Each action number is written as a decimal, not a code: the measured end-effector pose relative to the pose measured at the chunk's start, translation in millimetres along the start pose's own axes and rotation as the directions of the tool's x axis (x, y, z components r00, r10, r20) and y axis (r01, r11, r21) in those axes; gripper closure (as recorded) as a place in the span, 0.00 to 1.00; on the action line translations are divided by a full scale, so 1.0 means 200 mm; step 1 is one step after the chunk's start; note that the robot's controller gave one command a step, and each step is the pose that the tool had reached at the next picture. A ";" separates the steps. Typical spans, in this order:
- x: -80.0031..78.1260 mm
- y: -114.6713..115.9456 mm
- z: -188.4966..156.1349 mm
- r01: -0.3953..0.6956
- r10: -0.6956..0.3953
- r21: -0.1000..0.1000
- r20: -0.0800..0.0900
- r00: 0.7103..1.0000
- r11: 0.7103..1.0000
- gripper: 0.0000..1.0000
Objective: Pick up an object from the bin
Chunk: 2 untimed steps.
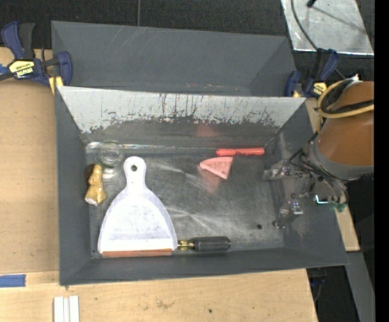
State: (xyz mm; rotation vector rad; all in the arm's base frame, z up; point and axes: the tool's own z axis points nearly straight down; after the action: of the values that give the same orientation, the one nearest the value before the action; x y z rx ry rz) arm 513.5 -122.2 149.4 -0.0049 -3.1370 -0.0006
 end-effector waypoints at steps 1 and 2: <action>-0.01 0.00 -0.02 0.002 -0.002 0.002 0.008 1.000 1.000 0.00; -0.23 -0.03 0.11 0.015 -0.015 0.003 0.015 1.000 1.000 0.00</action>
Offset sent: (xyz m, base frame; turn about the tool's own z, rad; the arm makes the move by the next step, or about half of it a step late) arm 0.1114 -0.0116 -0.0740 -0.0378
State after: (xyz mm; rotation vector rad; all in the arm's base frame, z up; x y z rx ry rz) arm 560.4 -128.1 127.5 0.0187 -3.1520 0.0045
